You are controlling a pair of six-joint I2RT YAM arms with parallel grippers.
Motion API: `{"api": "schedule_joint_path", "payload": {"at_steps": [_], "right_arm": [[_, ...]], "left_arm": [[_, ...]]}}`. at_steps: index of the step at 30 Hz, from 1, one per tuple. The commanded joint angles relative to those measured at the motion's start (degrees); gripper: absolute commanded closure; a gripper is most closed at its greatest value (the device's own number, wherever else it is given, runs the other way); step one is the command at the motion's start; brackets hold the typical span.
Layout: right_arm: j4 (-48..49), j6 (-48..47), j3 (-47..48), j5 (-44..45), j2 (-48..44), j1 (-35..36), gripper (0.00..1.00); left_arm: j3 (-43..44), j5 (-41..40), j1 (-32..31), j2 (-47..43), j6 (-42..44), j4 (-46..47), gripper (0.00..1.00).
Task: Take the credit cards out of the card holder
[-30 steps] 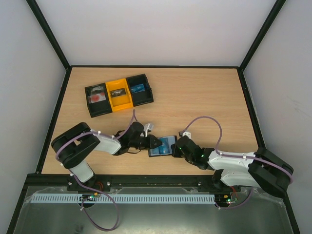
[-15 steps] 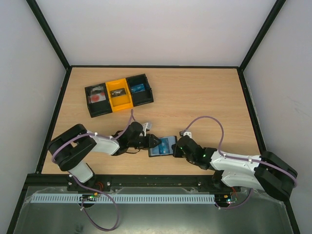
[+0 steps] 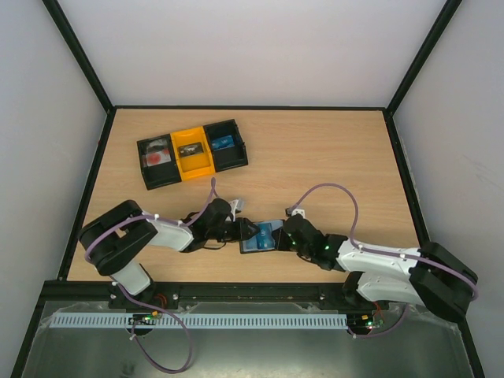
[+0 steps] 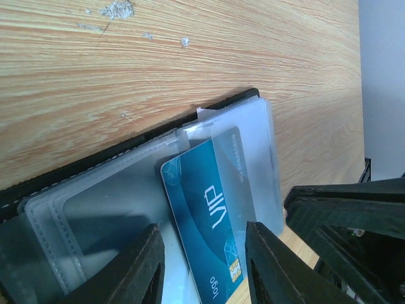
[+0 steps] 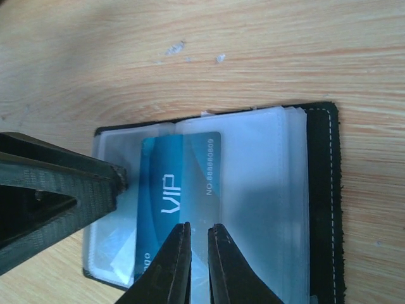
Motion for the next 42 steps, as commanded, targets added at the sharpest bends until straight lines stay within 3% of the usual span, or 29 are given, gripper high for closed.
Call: {"api": "schedule_joint_path", "payload": {"at_steps": [1,15,25,35,42], "right_arm": [[2.54,-0.32,0.67,0.94,4.30,-0.27,0.90],[7.54,2.04,-4.43,-1.33,7.49,-0.21,0.93],[5.18,1.30,-3.70,0.35,6.04,-0.25,0.92],[-5.87,-0.31,-0.68,6.44,-4.43,-0.94,0.84],[-4.91,-0.35,-0.43,5.15,-2.83,-1.06,0.82]], "left_arm": [[-0.26,-0.61,-0.42,1.85,0.19,0.00,0.61],[-0.22,1.41,-0.99,4.48,-1.81,4.57,0.65],[-0.28,0.17,-0.93,1.77,-0.90,1.71,0.97],[-1.79,-2.71,1.39,-6.32,1.76,-9.43,0.97],[-2.95,-4.47,2.43,-11.07,3.19,-15.89,0.97]]}}
